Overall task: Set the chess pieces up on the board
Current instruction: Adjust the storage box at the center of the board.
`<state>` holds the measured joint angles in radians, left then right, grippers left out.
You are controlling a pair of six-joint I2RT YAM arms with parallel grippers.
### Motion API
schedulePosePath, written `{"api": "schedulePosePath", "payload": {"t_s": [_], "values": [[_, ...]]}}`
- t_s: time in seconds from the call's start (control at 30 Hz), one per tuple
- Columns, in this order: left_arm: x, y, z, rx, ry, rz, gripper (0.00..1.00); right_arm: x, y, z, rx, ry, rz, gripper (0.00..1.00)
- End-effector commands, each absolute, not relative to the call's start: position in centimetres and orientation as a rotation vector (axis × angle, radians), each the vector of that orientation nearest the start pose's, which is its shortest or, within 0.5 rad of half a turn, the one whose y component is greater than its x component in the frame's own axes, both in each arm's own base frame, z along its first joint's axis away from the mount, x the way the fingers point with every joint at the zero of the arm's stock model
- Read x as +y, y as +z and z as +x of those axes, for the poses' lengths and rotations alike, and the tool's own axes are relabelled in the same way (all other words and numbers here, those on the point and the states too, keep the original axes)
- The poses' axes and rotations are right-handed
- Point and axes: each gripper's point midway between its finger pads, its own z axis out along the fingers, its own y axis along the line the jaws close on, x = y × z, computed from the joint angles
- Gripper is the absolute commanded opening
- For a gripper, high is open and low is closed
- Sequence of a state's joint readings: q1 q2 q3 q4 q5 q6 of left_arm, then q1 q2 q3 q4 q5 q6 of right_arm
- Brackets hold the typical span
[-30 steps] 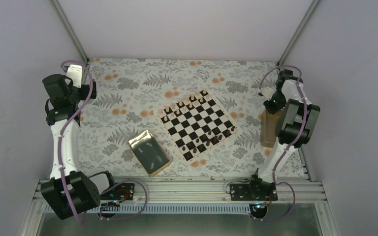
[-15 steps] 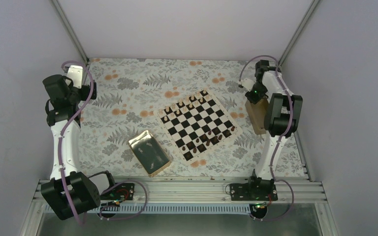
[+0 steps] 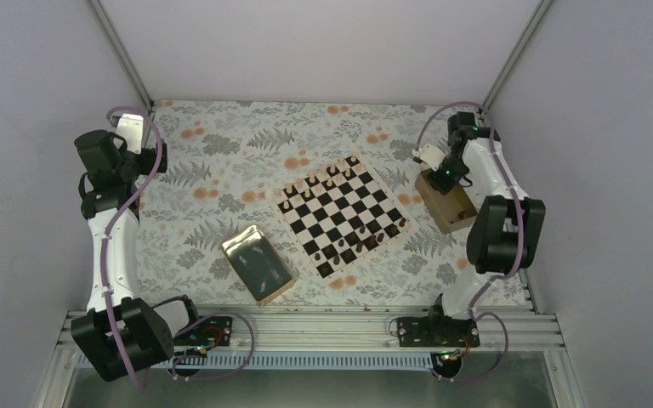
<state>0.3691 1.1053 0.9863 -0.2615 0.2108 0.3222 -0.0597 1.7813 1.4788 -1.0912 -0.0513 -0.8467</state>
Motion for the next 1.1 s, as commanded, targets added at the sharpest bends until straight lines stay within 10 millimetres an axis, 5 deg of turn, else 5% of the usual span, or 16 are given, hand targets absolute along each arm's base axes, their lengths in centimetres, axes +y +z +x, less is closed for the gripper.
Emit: {"api": "schedulePosePath", "payload": {"t_s": [0.0, 0.27, 0.47, 0.77, 1.07], "values": [[10.4, 29.7, 36.5, 1.912, 0.265, 0.097, 1.00, -0.5, 11.1, 34.1, 2.750, 0.019, -1.160, 0.04], [10.3, 30.0, 36.7, 1.906, 0.255, 0.106, 1.00, 0.3, 9.4, 29.3, 2.803, 0.103, -1.128, 0.04], [10.0, 30.1, 36.7, 1.902, 0.239, 0.109, 1.00, -0.4, 7.5, 28.4, 2.824, 0.051, -1.095, 0.04], [10.0, 30.1, 36.5, 1.901, 0.241, 0.108, 1.00, -5.8, 5.7, 30.1, 2.892, -0.270, -0.928, 0.04], [9.9, 30.1, 36.6, 1.904, 0.234, 0.109, 1.00, -13.0, 6.2, 32.1, 2.902, -0.496, -0.606, 0.04]]}}
